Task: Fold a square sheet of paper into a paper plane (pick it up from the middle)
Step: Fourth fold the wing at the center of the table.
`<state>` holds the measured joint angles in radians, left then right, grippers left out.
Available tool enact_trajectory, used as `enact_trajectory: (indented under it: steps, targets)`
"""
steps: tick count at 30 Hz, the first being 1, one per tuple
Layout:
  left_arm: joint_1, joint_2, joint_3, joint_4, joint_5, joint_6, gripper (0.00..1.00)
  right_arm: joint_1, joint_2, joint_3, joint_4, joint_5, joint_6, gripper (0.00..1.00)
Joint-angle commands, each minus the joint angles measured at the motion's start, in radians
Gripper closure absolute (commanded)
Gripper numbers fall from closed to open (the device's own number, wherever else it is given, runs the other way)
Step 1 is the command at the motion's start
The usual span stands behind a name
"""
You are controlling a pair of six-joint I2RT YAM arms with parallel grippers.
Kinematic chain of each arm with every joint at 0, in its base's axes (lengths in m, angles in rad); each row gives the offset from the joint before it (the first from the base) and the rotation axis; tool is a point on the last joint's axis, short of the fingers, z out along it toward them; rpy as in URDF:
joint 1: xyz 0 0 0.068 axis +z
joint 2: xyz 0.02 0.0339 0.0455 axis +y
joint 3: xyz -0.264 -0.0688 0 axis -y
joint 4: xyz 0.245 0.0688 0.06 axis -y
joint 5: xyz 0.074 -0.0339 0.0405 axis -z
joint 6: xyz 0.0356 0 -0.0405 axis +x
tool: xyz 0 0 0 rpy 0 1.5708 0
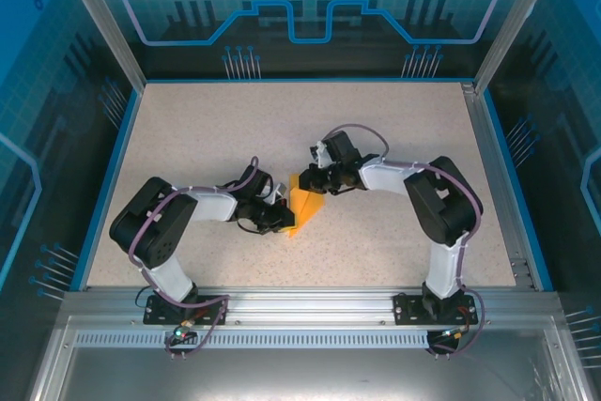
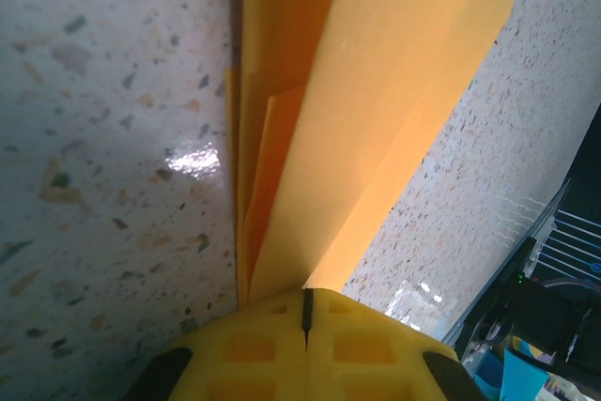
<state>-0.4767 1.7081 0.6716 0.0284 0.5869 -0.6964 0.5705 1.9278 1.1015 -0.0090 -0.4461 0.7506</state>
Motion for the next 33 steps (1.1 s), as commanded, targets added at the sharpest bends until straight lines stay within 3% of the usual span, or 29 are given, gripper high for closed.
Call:
enact_trajectory:
  steps: [1,10,25,33]
  targets:
    - [0.000,0.057,-0.062,-0.231,-0.105,0.015,1.00,0.010,0.055,-0.023,0.036,-0.016,0.029,0.91]
    - [0.000,-0.006,-0.064,-0.259,-0.075,0.042,1.00,-0.008,0.145,-0.029,-0.053,0.087,-0.010,0.92]
    - [0.000,-0.105,-0.053,-0.394,-0.056,0.097,0.95,-0.015,0.149,-0.048,-0.075,0.098,-0.011,0.92]
    - [0.001,-0.239,0.019,-0.325,-0.071,-0.015,0.89,-0.014,0.152,-0.054,-0.062,0.095,-0.005,0.91]
